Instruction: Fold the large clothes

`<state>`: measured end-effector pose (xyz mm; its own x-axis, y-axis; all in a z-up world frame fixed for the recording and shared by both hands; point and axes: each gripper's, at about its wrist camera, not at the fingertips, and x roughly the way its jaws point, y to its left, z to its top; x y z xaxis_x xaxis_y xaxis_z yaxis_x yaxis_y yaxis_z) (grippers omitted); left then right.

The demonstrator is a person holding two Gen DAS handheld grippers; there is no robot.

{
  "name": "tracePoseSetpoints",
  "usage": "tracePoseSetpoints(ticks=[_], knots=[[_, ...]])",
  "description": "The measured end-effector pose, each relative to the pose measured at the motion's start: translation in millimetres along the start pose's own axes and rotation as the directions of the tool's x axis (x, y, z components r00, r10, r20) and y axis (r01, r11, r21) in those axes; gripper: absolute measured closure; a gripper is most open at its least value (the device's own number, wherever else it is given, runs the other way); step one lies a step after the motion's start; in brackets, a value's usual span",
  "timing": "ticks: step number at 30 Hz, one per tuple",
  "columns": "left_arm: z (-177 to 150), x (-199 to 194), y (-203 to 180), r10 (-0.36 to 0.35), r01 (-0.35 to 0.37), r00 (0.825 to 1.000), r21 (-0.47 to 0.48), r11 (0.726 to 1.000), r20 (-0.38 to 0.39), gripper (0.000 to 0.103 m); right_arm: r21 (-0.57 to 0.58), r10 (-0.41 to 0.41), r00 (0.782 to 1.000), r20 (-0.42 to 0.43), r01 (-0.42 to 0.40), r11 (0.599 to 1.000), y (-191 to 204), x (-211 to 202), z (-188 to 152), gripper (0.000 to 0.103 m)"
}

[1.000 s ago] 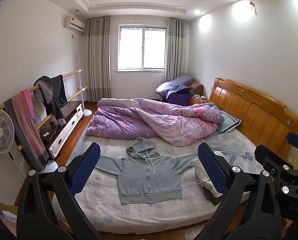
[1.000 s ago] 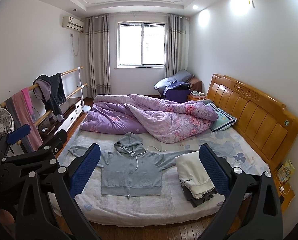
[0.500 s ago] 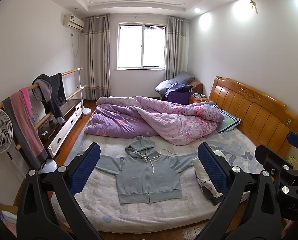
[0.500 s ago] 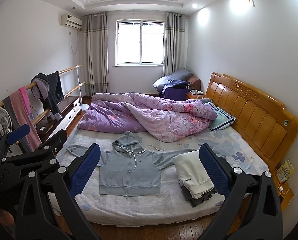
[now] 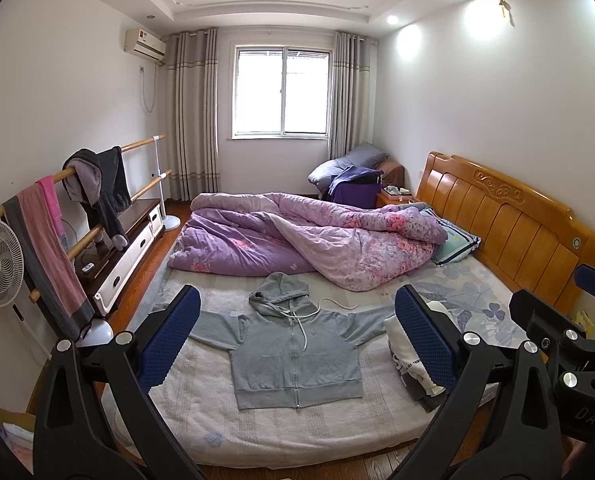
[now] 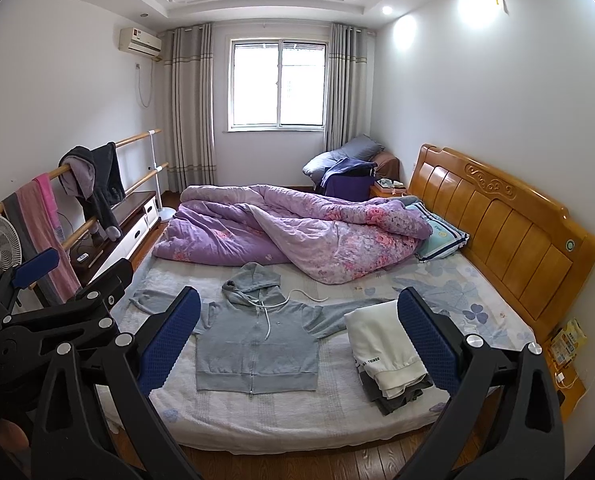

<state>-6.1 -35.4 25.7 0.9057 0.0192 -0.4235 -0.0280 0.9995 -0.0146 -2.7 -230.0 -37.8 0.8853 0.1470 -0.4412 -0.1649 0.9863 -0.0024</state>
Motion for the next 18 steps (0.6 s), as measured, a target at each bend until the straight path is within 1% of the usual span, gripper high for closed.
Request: tracePoseSetpoints(ticks=[18], knots=[[0.6, -0.2, 0.0, 0.000, 0.000, 1.000, 0.001, 1.000, -0.002, 0.005, 0.000, -0.005, 1.000, -0.001, 0.005, 1.000, 0.0, 2.0, 0.4, 0.008]])
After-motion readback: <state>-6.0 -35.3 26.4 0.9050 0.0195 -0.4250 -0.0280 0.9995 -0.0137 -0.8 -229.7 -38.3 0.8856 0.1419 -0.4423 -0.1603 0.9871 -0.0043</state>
